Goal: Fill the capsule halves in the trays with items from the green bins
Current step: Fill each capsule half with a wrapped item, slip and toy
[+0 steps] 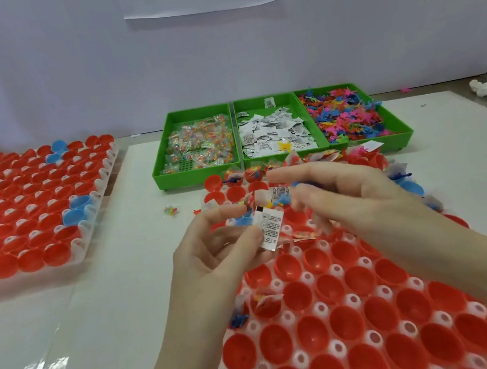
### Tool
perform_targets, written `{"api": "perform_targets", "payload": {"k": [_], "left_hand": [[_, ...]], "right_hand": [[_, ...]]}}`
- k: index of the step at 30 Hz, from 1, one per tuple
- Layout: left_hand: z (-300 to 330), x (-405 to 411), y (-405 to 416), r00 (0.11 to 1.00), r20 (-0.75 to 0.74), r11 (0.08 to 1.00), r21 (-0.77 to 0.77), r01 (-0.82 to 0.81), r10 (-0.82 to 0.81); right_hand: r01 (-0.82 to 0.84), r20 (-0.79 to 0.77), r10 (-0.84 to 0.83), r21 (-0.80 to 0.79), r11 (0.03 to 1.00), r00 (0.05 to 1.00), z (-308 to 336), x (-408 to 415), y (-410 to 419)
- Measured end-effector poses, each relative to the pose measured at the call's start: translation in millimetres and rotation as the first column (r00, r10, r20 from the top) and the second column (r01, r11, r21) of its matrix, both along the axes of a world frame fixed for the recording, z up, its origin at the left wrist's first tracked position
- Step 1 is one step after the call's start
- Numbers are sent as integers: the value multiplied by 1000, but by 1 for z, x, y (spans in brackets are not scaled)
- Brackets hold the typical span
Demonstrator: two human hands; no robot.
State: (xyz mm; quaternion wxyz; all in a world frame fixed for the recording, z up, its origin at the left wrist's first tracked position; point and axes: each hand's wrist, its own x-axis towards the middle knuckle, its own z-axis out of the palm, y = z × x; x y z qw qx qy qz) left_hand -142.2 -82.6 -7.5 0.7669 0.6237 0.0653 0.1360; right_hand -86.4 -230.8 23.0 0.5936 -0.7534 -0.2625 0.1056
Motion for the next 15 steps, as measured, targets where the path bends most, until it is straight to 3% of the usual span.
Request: {"api": "perform_targets", "payload": {"k": [3, 8, 15], "left_hand": [[-1, -4, -3, 1000, 25, 992, 122, -15, 12], [1, -7, -9, 998, 56, 973, 232, -7, -6], [5, -13, -14, 992, 91, 977, 202, 63, -83]], "right_hand": [[-35, -114, 45, 89, 995, 992, -1, -4, -7], [11, -109, 12, 206, 979, 994, -3, -10, -9], [76, 87, -87, 119, 990, 992, 1, -14, -8]]}}
